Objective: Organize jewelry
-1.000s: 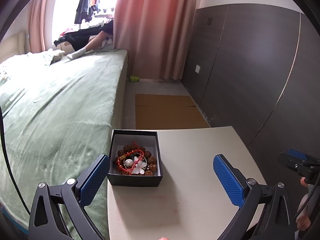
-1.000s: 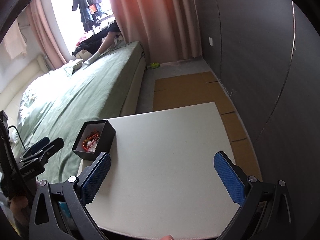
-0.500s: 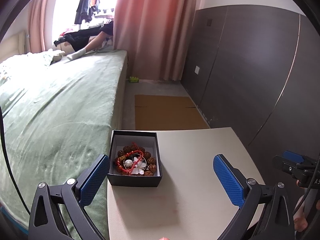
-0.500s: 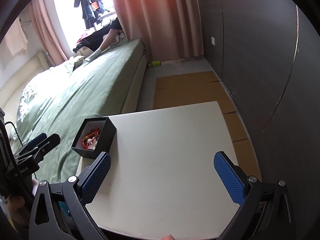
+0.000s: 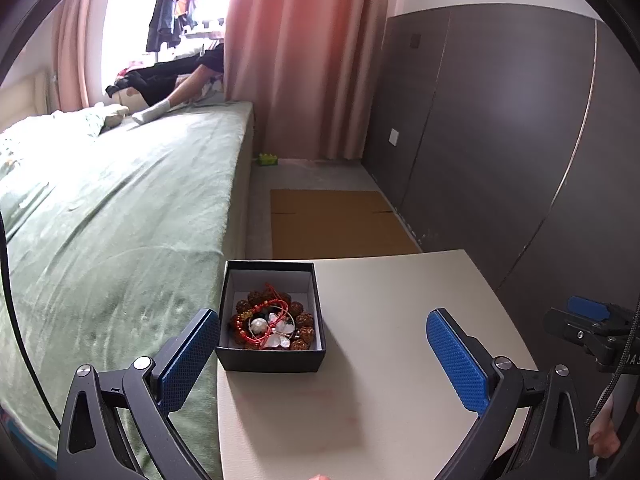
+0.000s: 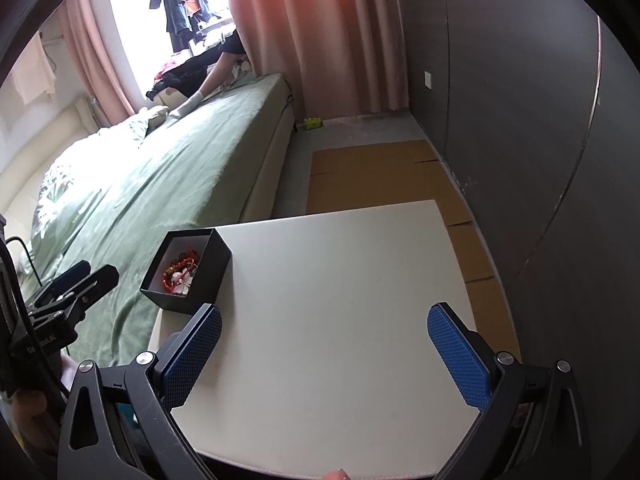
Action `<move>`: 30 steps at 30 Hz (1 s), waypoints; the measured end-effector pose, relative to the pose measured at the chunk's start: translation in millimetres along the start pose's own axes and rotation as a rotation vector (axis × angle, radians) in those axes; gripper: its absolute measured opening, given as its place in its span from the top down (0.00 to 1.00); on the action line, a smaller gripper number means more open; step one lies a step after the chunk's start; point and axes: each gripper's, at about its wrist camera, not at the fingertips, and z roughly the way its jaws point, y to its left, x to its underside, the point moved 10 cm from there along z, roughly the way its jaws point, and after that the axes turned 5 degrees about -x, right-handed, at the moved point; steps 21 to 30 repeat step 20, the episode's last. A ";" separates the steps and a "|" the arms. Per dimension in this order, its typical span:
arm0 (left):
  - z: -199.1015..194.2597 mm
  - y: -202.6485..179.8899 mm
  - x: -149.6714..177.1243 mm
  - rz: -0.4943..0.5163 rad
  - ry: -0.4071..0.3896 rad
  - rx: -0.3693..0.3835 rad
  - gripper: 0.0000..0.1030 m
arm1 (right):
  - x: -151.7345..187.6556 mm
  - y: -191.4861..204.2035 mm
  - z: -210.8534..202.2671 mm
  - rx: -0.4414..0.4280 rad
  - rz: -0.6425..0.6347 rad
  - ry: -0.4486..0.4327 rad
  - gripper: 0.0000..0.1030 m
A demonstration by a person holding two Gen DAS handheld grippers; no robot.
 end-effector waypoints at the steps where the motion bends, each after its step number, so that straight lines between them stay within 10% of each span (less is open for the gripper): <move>1: -0.1 0.3 0.3 0.001 0.001 0.000 0.00 | 0.3 0.3 0.2 0.001 -0.001 0.001 0.00; 30: 1.6 2.0 3.7 0.018 0.013 0.001 0.00 | 2.7 -2.7 4.3 0.014 -0.002 0.021 0.00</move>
